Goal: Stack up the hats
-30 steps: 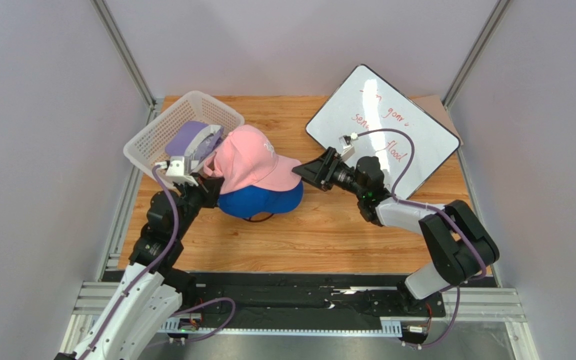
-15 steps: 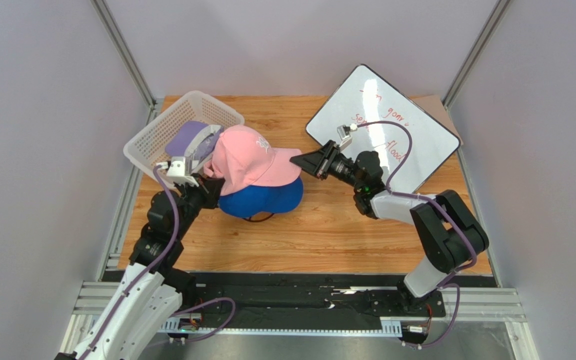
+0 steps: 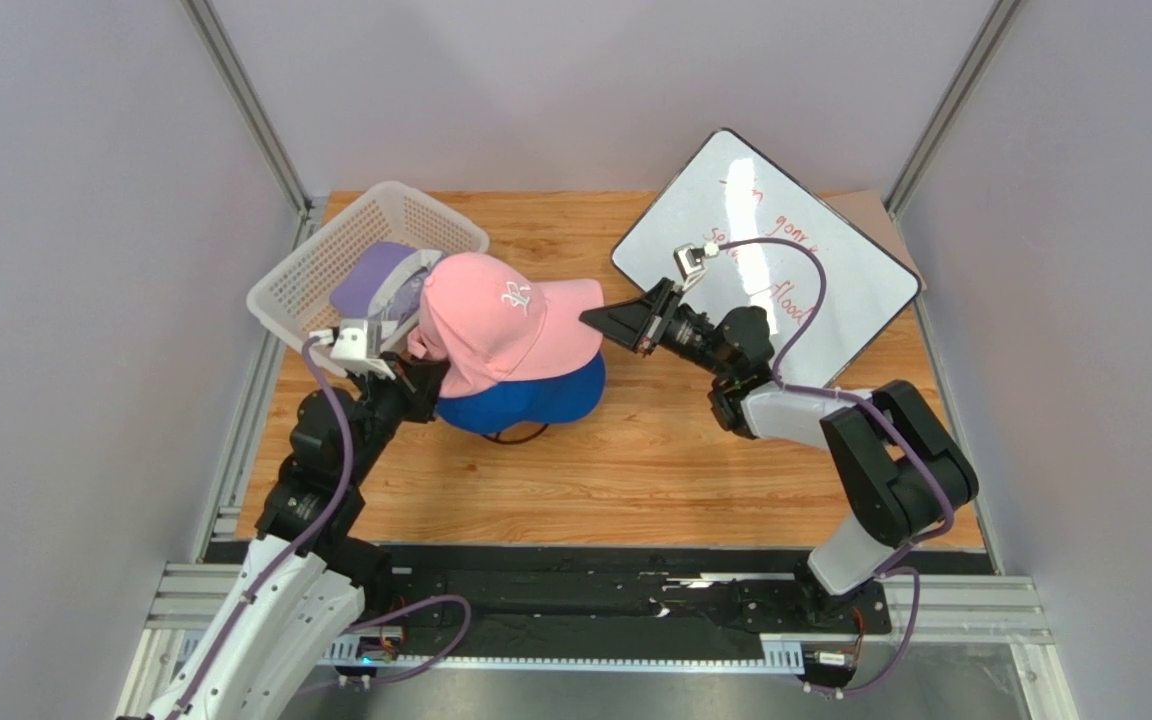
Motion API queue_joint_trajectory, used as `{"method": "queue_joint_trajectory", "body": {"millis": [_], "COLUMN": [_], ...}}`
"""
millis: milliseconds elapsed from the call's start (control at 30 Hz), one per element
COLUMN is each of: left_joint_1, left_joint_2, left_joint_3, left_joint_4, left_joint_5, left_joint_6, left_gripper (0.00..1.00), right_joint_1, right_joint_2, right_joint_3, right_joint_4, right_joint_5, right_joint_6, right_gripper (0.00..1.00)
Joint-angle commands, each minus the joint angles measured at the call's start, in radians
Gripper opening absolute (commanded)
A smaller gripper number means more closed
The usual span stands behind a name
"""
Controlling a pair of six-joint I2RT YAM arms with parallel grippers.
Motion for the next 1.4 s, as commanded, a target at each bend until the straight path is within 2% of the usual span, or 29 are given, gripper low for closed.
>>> {"method": "queue_joint_trajectory", "body": {"millis": [0,367,467,867,933,1000,1067,1167,1367], "left_joint_1": [0.005,0.005,0.005,0.005,0.005,0.006,0.006,0.006,0.006], "left_joint_2": [-0.029,-0.059,-0.063,-0.026,-0.037,-0.051,-0.075,-0.1,-0.088], "left_joint_3": [0.004,0.002,-0.022,-0.053,-0.027,0.008,0.044,0.096,0.156], "left_joint_4": [0.015,0.008,0.002,-0.087,-0.158,-0.231,-0.29,-0.343,-0.348], "left_joint_5": [0.011,-0.008,-0.067,-0.115,-0.135,-0.175,-0.213,-0.221,-0.33], "left_joint_6": [0.02,0.014,0.009,-0.072,-0.095,-0.119,-0.135,-0.153,-0.153], "left_gripper": [0.0,0.0,0.0,0.0,0.17,0.48,0.66,0.76,0.77], "right_joint_1": [0.002,0.001,0.001,-0.004,-0.005,-0.005,-0.008,-0.011,-0.016], "right_joint_2": [-0.082,-0.22,-0.23,-0.267,-0.272,-0.272,-0.273,-0.28,-0.273], "right_joint_3": [-0.016,-0.093,-0.123,-0.209,-0.223,-0.22,-0.218,-0.228,-0.235], "right_joint_4": [0.044,-0.088,-0.142,-0.289,-0.291,-0.306,-0.323,-0.334,-0.344], "right_joint_5": [-0.03,-0.027,-0.021,0.07,0.085,0.085,0.09,0.094,0.096], "right_joint_6": [-0.017,-0.085,-0.14,-0.261,-0.266,-0.278,-0.292,-0.303,-0.319], "right_gripper": [0.0,0.0,0.0,0.0,0.0,0.0,0.0,0.0,0.0]}}
